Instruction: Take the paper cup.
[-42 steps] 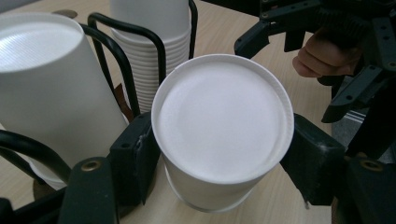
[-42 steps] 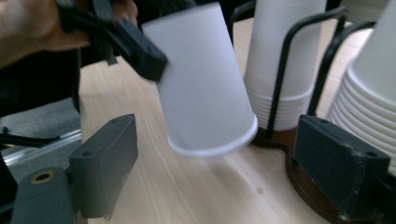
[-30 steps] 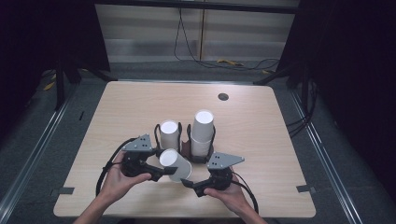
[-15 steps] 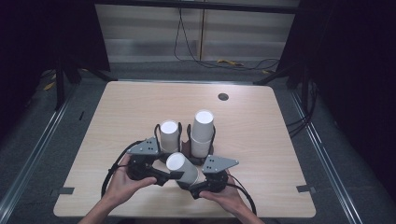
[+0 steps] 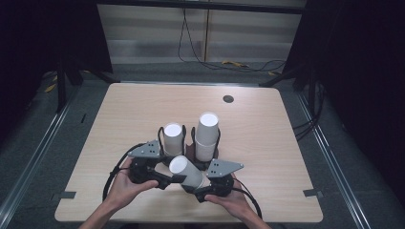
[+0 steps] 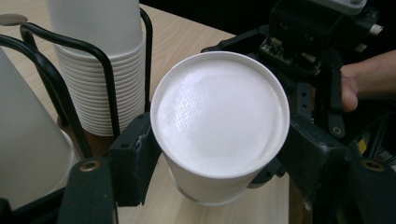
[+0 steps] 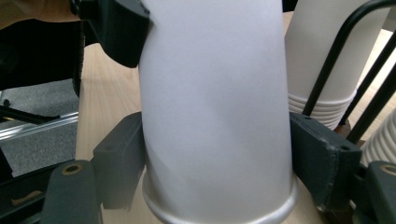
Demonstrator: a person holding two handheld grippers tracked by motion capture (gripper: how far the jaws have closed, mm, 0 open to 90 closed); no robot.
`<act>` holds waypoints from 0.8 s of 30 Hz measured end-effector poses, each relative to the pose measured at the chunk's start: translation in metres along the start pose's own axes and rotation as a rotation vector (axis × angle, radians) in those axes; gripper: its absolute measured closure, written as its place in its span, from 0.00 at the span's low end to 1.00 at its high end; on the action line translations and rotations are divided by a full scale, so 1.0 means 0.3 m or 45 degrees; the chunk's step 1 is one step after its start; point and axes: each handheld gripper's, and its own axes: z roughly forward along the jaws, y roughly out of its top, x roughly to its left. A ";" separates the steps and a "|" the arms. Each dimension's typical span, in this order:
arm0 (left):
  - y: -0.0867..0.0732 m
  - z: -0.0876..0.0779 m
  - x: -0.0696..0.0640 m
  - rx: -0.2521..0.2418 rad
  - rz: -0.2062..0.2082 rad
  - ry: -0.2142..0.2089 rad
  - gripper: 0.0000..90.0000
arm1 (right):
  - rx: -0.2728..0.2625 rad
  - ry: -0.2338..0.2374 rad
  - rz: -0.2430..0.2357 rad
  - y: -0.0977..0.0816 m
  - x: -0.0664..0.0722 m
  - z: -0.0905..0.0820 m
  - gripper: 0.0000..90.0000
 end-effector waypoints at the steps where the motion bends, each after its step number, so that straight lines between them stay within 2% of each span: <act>1: 0.000 0.001 0.000 0.000 0.006 0.002 0.35 | 0.005 -0.002 0.007 0.001 -0.001 -0.002 0.27; 4: -0.001 0.000 0.003 0.008 0.019 0.025 0.27 | 0.014 -0.009 0.019 0.003 -0.006 -0.005 0.28; 10: -0.009 -0.021 0.025 0.009 -0.021 0.019 0.21 | 0.040 -0.018 0.049 0.008 -0.020 -0.016 0.28; 12: -0.010 -0.027 0.029 -0.005 -0.021 0.021 0.22 | 0.056 -0.019 0.064 0.012 -0.026 -0.020 0.28; 14: -0.007 -0.033 0.035 -0.012 0.024 0.049 0.23 | 0.068 -0.020 0.072 0.014 -0.030 -0.021 0.28; 17: -0.008 -0.041 0.037 -0.020 0.059 0.092 0.23 | 0.103 -0.013 0.089 0.015 -0.035 -0.026 0.28; 20: -0.012 -0.049 0.044 -0.050 0.026 0.071 0.23 | 0.123 -0.013 0.101 0.015 -0.038 -0.030 0.28; 22: -0.016 -0.053 0.051 -0.048 0.030 0.062 0.27 | 0.145 -0.028 0.103 0.015 -0.038 -0.034 0.28; 23: -0.020 -0.054 0.055 -0.043 0.020 0.066 0.28 | 0.153 -0.043 0.100 0.016 -0.038 -0.037 0.28; 24: -0.024 -0.053 0.060 -0.048 0.006 0.055 0.28 | 0.160 -0.033 0.100 0.016 -0.042 -0.041 0.28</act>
